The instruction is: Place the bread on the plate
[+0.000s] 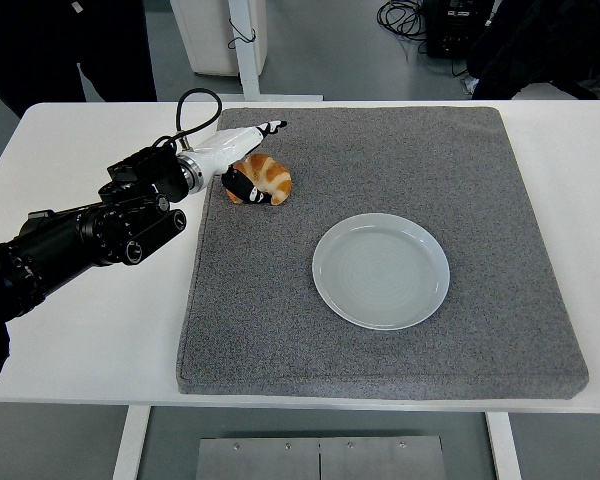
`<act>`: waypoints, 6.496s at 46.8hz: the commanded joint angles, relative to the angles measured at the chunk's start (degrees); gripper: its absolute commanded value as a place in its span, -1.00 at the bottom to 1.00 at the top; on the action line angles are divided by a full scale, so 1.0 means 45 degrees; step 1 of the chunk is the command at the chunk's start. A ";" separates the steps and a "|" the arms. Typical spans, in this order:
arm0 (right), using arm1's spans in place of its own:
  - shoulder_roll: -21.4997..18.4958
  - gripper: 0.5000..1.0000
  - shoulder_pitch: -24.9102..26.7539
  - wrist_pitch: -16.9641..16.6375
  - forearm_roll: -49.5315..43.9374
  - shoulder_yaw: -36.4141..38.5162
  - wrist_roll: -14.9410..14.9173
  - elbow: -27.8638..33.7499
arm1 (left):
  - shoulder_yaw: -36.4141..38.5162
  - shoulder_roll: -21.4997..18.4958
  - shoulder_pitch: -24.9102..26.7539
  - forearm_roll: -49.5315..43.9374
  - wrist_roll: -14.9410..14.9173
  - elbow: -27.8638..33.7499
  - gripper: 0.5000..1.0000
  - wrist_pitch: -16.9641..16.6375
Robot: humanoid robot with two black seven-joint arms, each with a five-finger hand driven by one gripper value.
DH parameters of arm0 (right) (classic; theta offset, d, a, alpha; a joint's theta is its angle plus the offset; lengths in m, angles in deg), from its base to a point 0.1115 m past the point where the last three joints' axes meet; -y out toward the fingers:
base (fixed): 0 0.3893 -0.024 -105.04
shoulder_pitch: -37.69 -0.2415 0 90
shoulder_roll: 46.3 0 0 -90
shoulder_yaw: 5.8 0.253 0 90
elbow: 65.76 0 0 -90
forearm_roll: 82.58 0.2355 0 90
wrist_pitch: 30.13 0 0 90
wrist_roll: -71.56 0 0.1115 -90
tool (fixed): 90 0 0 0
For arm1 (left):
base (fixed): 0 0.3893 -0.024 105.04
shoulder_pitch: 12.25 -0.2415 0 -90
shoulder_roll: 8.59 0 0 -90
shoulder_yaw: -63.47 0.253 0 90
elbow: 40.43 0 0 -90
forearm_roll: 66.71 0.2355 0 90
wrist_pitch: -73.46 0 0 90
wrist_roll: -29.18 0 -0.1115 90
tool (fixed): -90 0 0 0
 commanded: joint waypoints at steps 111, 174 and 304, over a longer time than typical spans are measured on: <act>0.0000 1.00 0.0000 -0.0001 -0.0006 0.0000 0.0000 0.0000 | 0.0018 0.0177 0.6337 -0.0580 0.0938 0.1062 -1.00 0.3944; 0.0000 1.00 0.0000 -0.0001 0.0013 0.0000 0.0000 0.0000 | 0.2928 0.0901 0.5615 0.1684 0.0645 0.6082 -1.00 0.1192; 0.0000 1.00 0.0000 -0.0001 -0.0007 0.0000 0.0000 0.0000 | -0.0527 -0.1835 0.3525 -0.5950 -0.0371 0.6865 0.99 0.2693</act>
